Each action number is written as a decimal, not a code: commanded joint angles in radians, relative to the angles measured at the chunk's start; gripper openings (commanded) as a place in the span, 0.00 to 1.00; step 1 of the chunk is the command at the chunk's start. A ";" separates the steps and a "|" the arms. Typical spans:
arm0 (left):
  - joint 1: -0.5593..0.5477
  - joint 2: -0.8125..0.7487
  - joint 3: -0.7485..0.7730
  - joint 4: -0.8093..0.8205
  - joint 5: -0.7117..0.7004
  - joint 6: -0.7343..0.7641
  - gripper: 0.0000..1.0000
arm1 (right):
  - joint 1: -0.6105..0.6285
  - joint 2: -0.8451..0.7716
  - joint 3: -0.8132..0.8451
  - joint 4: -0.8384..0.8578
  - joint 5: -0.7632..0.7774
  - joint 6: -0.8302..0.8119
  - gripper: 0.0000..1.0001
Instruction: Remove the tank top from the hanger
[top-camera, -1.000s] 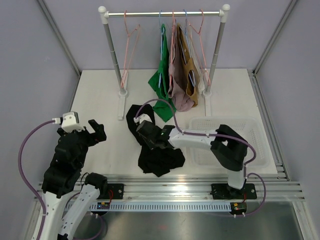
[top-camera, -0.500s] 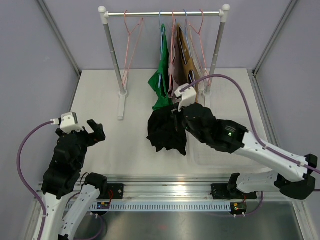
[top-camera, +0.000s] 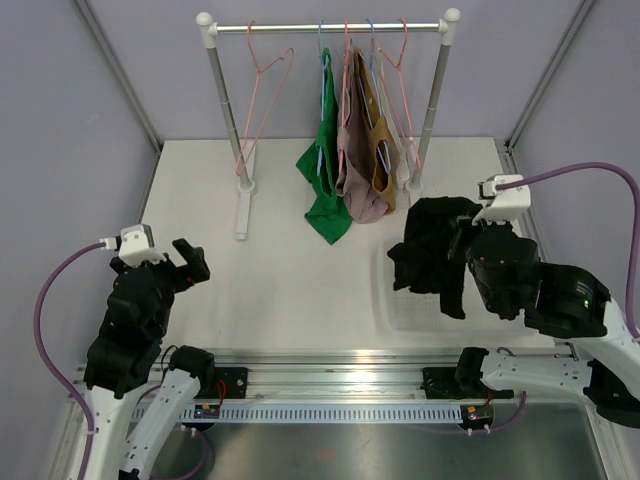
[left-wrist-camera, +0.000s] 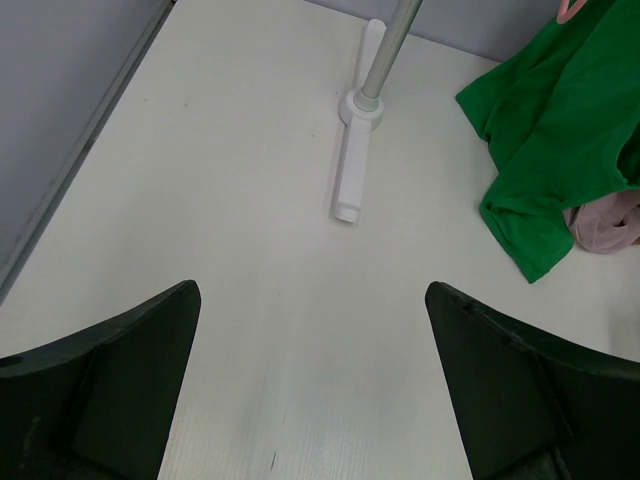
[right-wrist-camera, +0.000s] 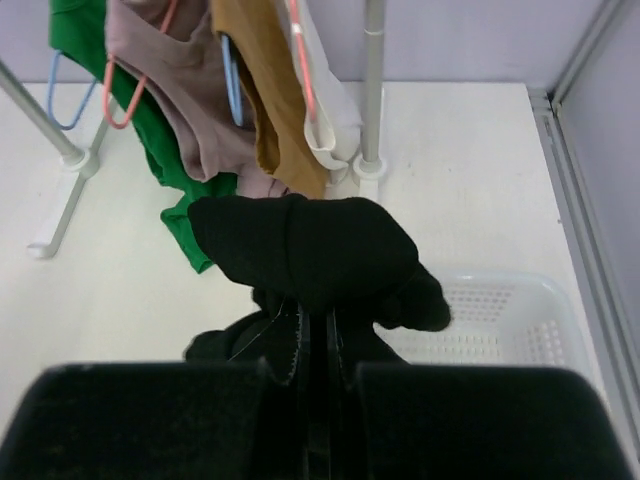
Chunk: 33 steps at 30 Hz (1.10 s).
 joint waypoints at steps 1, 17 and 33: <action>0.008 -0.006 -0.011 0.057 -0.001 0.010 0.99 | 0.006 -0.023 -0.106 -0.095 0.098 0.211 0.00; 0.019 0.047 0.024 0.082 0.150 0.015 0.99 | 0.006 -0.123 -0.529 -0.119 0.003 0.643 0.99; -0.258 0.753 0.813 0.013 0.291 -0.019 0.99 | 0.006 -0.226 -0.379 0.048 -0.112 0.272 0.99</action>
